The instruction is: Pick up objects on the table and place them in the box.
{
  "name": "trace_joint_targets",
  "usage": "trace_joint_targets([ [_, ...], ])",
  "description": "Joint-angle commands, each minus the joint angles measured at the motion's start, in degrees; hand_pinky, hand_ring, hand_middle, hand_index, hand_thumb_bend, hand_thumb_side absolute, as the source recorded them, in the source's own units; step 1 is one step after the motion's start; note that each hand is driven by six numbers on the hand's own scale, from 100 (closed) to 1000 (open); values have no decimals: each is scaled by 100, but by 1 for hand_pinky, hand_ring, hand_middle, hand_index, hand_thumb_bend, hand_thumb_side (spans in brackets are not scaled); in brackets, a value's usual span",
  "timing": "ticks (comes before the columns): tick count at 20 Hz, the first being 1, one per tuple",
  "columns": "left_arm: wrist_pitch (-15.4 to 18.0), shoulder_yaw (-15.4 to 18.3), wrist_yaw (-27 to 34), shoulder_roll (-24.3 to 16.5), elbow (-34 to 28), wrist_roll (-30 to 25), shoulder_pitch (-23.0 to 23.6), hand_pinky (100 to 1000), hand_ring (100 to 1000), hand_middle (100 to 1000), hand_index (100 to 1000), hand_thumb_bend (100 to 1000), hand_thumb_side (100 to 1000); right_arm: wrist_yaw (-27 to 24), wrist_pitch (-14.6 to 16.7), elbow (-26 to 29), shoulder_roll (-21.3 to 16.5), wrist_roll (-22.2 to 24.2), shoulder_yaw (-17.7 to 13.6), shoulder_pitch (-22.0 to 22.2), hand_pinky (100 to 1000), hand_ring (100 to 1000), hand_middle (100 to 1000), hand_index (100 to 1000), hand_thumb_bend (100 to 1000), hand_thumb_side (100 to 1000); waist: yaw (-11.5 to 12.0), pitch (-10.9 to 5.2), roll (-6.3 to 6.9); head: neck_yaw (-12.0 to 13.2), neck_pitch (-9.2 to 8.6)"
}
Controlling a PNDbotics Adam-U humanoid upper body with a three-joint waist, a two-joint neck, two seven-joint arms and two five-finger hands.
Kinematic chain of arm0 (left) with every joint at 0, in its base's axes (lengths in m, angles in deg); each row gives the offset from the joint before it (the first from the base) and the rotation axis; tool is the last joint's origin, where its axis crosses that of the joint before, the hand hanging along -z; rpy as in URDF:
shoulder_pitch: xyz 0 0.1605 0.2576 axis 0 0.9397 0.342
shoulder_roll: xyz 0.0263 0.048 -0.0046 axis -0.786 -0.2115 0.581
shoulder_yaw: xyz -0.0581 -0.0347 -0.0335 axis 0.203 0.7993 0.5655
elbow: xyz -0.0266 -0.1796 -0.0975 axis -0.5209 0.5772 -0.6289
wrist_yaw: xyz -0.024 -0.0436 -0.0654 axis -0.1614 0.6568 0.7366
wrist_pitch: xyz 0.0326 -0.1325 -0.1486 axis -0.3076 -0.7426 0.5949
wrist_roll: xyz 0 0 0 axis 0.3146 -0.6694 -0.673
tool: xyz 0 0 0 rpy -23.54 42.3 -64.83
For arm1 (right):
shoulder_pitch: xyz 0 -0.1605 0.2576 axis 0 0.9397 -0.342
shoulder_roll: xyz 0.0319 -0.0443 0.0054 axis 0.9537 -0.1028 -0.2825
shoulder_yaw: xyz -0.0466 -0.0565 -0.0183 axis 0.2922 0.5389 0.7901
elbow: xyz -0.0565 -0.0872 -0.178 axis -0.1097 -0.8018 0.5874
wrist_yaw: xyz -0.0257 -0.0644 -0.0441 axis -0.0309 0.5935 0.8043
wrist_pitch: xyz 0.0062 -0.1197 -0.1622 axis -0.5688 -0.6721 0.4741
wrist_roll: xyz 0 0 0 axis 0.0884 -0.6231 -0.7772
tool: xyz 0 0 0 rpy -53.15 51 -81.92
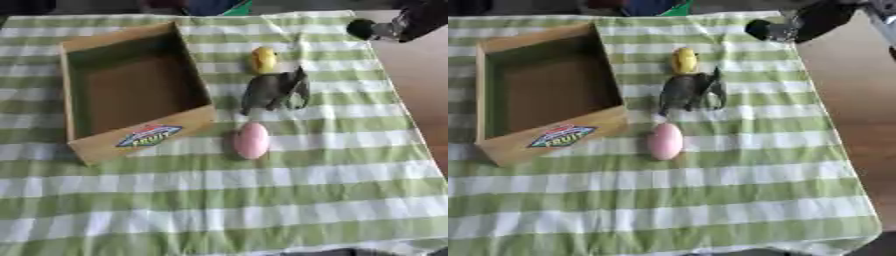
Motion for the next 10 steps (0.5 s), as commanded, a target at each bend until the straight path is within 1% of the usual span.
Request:
trace_joint_targets([
  [1,-9,-16,11,-142,-111,-29,-25,488,679,660,786,100,895,146,19,-150,-11,218,26,-172,786,865,797,934,367,707,12,-91,4,-19,-50],
  [5,-35,-24,8,-130,-111,-46,-38,488,679,660,785,100,897,197,-134,-258,144,595,120,-272,798,874,805,953,425,631,26,-81,-1,-32,-50],
  [8,-47,-35,10,-129,-111,-65,-47,488,679,659,785,100,898,205,-245,-300,258,918,214,-383,810,886,820,983,496,622,36,-81,-9,-50,-41],
  [10,-56,-37,12,-131,-111,-71,-51,488,679,659,785,100,899,241,-333,-329,332,1114,270,-465,812,887,820,997,528,618,42,-83,-17,-61,-37],
])
